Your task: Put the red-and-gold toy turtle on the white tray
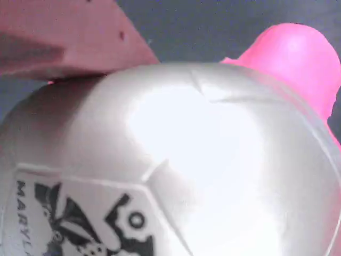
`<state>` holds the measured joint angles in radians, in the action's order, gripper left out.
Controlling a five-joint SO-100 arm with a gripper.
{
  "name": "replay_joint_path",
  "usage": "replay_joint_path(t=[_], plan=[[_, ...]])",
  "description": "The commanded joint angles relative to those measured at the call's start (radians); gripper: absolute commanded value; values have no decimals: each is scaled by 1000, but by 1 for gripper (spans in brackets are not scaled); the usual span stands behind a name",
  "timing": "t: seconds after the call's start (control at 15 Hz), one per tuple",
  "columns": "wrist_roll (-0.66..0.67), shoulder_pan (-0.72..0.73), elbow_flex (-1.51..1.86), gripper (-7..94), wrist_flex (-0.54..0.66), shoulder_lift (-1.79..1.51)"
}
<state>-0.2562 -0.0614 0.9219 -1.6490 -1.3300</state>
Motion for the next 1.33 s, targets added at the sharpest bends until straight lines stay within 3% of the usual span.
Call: replay_joint_path(t=[0.0,0.33,1.13,1.27], plan=[[-37,179,-20,0,-5,-87],[-117,353,-32,0,3,54],[-83,370,-60,1,41,259],[-80,371,-60,16,41,268]])
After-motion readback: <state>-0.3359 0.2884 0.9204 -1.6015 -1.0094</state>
